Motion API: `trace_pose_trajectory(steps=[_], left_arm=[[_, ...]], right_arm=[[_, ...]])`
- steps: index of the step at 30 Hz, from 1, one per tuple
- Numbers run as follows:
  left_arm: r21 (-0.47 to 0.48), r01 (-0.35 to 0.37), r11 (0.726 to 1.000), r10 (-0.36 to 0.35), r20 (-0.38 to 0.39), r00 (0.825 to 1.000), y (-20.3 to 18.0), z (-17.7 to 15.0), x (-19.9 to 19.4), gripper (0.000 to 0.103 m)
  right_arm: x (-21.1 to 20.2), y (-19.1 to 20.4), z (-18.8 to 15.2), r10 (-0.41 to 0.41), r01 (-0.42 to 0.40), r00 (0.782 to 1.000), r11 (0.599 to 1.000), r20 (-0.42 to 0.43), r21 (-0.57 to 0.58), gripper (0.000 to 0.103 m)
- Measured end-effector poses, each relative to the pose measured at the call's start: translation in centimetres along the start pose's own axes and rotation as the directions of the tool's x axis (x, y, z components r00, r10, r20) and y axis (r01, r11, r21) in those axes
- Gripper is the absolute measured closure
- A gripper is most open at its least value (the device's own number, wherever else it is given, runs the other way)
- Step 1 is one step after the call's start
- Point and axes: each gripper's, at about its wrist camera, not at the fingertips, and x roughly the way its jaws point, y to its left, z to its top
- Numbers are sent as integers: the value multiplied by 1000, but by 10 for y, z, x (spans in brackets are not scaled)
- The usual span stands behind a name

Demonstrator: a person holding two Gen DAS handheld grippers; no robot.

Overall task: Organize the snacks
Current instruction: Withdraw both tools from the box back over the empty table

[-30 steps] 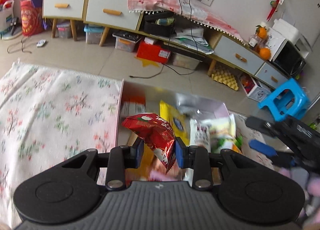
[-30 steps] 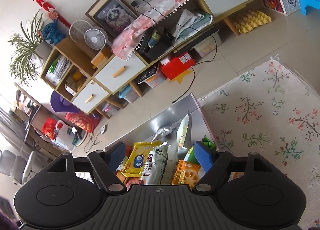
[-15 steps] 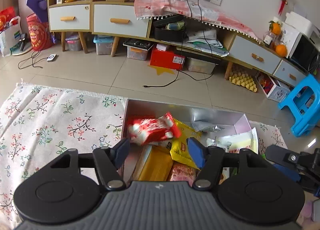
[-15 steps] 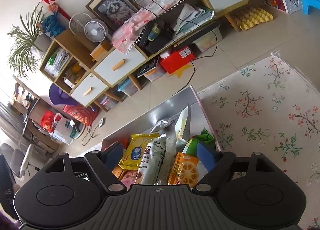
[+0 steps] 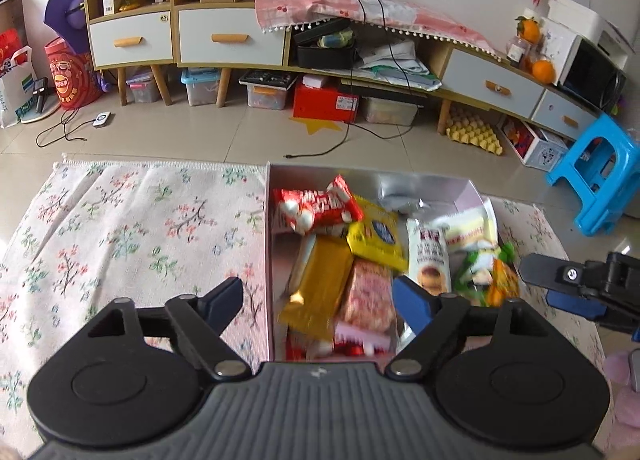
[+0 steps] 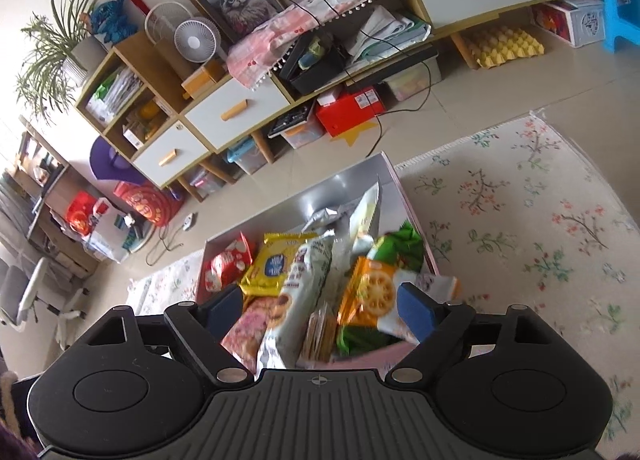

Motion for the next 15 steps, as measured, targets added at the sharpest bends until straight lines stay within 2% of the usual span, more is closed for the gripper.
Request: trace_pose_trajectory(steps=[8, 15], left_arm=[[51, -18, 999, 19, -14, 1000, 2, -27, -27, 4], [71, -42, 997, 44, -26, 999, 6, -52, -51, 0]], right_arm=[[-27, 17, -24, -44, 43, 999, 998, -18, -50, 12], [-53, 27, -48, -73, 70, 997, 995, -28, -77, 7]])
